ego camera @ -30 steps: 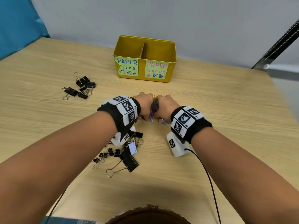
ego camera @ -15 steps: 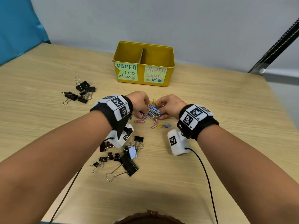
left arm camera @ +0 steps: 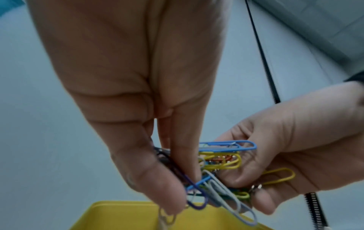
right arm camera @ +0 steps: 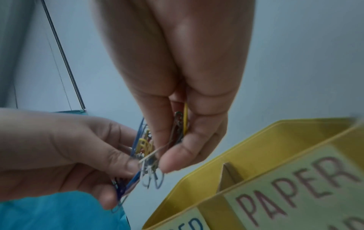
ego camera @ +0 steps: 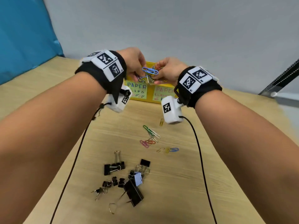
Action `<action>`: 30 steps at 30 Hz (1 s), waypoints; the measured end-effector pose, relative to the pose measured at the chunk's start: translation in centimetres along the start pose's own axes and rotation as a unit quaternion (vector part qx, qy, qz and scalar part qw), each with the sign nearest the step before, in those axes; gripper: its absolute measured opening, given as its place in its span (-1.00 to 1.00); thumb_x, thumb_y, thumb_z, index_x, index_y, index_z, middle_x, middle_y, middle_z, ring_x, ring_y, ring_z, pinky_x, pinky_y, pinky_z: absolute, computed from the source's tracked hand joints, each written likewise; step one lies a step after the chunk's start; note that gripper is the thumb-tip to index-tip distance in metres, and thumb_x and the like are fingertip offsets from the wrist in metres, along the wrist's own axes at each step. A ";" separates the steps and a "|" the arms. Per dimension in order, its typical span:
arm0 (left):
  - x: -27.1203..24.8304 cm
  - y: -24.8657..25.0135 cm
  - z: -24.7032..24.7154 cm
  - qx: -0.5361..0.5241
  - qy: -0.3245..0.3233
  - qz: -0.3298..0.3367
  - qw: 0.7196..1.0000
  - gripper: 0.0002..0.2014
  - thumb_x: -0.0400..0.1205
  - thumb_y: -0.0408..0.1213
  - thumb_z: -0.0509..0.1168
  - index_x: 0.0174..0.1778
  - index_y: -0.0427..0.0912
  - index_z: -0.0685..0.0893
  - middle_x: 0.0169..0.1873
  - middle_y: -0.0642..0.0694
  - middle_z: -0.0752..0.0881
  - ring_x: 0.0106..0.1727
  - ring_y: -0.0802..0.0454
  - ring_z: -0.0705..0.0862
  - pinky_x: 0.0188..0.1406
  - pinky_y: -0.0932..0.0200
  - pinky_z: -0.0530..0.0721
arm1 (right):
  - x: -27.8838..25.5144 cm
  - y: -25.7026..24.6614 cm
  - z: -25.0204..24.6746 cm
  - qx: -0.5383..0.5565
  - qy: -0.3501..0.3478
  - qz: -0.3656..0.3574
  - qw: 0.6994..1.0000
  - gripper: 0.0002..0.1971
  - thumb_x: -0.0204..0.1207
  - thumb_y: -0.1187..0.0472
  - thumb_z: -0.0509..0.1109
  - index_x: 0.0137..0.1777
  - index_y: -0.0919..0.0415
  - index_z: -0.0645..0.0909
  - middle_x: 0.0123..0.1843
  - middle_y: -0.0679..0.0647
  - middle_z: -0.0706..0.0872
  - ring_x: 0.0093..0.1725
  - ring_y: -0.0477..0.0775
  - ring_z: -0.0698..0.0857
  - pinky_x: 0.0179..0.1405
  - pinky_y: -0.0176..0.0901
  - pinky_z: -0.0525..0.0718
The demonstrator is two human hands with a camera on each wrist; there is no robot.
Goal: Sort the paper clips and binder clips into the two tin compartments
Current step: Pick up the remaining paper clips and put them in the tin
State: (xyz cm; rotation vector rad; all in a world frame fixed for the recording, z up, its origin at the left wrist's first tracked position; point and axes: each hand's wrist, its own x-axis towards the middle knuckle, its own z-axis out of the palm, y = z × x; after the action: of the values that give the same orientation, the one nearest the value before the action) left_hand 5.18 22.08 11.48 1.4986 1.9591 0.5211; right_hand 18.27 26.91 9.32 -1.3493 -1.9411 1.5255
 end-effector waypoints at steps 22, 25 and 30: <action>-1.1 -6.0 4.5 0.120 -0.180 -0.059 0.975 -0.79 0.53 -0.49 0.36 0.08 -0.27 0.70 -0.09 -0.20 0.75 -0.25 -0.02 0.68 -0.38 0.21 0.74 | -3.2 3.5 0.9 -0.254 -0.132 0.059 0.956 -0.82 0.54 0.46 0.26 0.02 0.36 0.67 -0.12 0.24 0.70 -0.28 0.10 0.64 -0.39 -0.15 0.63; -1.2 -7.0 8.2 0.309 -0.092 -0.036 0.946 -0.56 0.63 -0.46 0.15 0.47 -0.31 0.43 0.42 -0.31 0.47 0.35 -0.26 0.54 0.29 -0.04 0.57 | -3.7 6.8 3.0 -0.463 -0.130 0.067 0.874 -0.68 0.60 0.37 0.18 0.27 0.35 0.64 0.15 0.23 0.72 -0.09 0.14 0.70 -0.16 -0.09 0.68; -2.6 -7.3 11.1 0.346 -0.064 0.006 0.936 -0.62 0.65 -0.55 0.06 0.40 -0.41 0.41 0.40 -0.38 0.45 0.41 -0.29 0.48 0.40 -0.07 0.51 | -4.8 9.9 5.2 -0.462 -0.087 -0.012 0.883 -0.59 0.58 0.41 0.11 0.37 0.24 0.57 0.39 0.22 0.51 0.40 0.23 0.53 0.44 -0.04 0.48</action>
State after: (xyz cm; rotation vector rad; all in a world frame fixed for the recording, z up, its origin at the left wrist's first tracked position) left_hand 7.89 16.95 -0.71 1.8889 2.1370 -0.3058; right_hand 21.55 19.79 0.02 -1.5020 -2.9712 0.6760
